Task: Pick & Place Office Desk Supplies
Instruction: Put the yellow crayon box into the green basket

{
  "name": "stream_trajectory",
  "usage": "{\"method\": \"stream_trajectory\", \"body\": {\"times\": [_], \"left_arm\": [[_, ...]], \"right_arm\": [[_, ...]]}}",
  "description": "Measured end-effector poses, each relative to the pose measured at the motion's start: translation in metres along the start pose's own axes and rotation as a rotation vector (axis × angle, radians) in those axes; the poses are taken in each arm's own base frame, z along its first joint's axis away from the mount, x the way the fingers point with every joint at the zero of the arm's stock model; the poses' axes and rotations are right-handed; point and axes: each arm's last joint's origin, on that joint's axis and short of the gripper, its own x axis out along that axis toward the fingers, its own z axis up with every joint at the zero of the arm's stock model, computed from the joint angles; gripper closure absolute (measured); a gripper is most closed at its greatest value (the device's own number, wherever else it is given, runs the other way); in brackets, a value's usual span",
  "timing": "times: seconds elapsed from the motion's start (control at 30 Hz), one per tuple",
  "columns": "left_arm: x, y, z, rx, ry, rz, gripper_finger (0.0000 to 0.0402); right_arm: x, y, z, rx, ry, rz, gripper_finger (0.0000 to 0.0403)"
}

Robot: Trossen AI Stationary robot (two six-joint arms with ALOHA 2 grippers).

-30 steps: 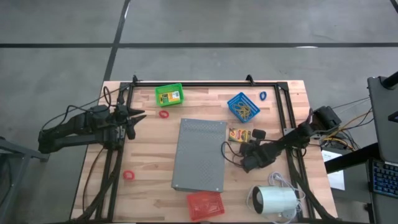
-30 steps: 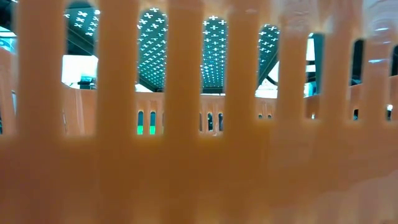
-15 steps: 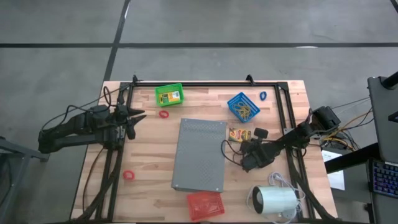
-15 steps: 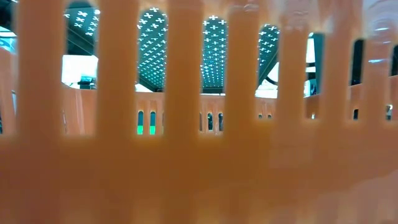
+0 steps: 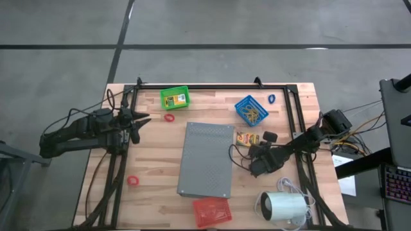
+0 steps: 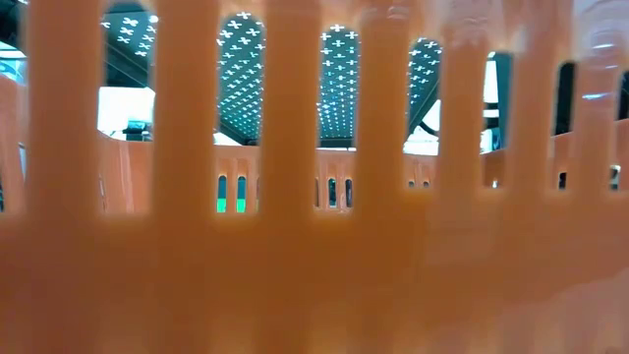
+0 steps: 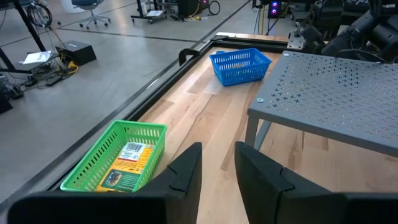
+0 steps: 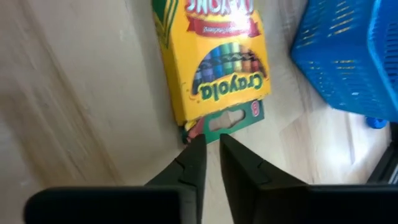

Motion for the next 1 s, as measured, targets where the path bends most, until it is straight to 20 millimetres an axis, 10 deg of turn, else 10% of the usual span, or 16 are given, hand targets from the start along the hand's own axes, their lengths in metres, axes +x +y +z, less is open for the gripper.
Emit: {"method": "stream_trajectory", "body": {"times": [0.27,0.8,1.0], "left_arm": [[0.000,0.000,0.000,0.000,0.000,0.000,0.0303],[0.000,0.000,0.000,-0.001,0.000,0.000,0.0303],[0.000,0.000,0.000,-0.001,0.000,0.000,0.0303]], "right_arm": [[0.000,0.000,0.000,0.057,0.000,-0.001,0.0288],[-0.044,-0.062,0.006,1.197,0.122,0.236,0.0285],[-0.039,-0.091,0.010,1.344,0.203,0.315,0.0248]]}}
